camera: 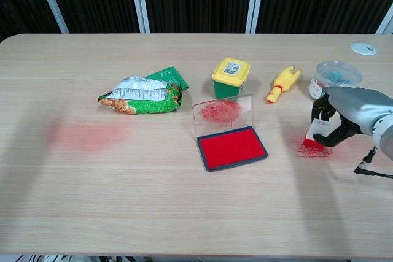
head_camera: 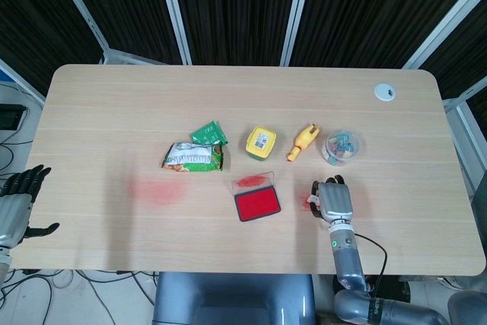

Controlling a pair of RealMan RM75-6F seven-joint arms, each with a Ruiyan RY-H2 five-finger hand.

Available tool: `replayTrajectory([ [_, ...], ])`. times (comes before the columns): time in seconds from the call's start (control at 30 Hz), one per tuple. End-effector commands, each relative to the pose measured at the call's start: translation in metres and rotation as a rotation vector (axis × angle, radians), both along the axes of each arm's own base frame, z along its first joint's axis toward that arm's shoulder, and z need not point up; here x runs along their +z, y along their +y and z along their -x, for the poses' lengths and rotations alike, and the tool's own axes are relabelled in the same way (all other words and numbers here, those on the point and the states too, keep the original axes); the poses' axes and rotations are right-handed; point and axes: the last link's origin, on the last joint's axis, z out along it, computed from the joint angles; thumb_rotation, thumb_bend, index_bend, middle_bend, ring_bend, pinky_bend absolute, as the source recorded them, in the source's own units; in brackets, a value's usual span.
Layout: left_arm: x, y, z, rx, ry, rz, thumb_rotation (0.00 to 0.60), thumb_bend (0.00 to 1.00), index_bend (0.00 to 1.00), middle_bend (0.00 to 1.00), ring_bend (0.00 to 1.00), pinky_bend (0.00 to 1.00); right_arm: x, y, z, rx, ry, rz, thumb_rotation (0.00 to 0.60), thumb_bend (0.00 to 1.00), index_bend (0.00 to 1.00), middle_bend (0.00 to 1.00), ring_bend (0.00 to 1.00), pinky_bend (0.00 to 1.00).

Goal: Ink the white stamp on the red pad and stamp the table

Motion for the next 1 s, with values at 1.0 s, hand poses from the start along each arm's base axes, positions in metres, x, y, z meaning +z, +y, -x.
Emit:
replayTrajectory([
  [1.0,0.0,0.0,0.0,-0.003,-0.01,0.003,0.6,0.0,0.0,0.0,0.0,0.0,-0.022,0.01,-0.089,0.212,-0.123,-0.088,0.6,0.54,0.75,0.65,0.3,0.17],
])
